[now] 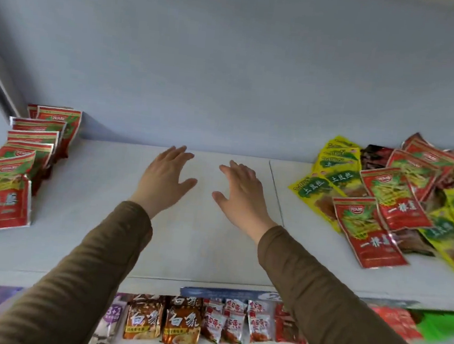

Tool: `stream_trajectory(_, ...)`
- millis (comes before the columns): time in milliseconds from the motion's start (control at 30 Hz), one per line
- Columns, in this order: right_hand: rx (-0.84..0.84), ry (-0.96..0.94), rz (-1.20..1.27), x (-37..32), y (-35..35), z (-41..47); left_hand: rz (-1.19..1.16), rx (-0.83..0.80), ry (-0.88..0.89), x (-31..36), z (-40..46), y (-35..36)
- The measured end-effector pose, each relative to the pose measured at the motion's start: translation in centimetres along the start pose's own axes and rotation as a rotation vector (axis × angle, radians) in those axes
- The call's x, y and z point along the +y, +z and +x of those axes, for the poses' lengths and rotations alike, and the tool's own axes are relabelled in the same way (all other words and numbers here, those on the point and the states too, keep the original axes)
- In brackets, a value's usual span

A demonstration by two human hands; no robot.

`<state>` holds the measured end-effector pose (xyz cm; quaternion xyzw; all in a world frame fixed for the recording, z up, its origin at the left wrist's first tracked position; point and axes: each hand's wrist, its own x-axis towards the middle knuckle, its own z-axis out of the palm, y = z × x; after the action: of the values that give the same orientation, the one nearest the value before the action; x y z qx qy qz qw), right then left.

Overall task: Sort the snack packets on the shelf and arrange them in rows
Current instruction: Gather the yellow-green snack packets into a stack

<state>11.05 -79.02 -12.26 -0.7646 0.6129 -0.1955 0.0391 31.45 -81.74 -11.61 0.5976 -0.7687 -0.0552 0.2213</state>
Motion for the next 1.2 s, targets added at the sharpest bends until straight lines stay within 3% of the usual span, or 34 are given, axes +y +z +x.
stream_trajectory(267, 0.020, 0.067, -0.084, 8.8, -5.1, -2.3, -0.073, -0.097, 0.059, 9.6, 1.4, 4.1)
stream_trajectory(767, 0.125, 0.157, -0.106, 21.4, -12.0, -7.1, -0.199, -0.137, 0.210, 23.8, 4.2, 10.4)
stream_trajectory(1200, -0.002, 0.023, -0.017, 34.3, -16.0, -8.6, -0.198, -0.097, -0.037, 32.8, 4.4, 14.8)
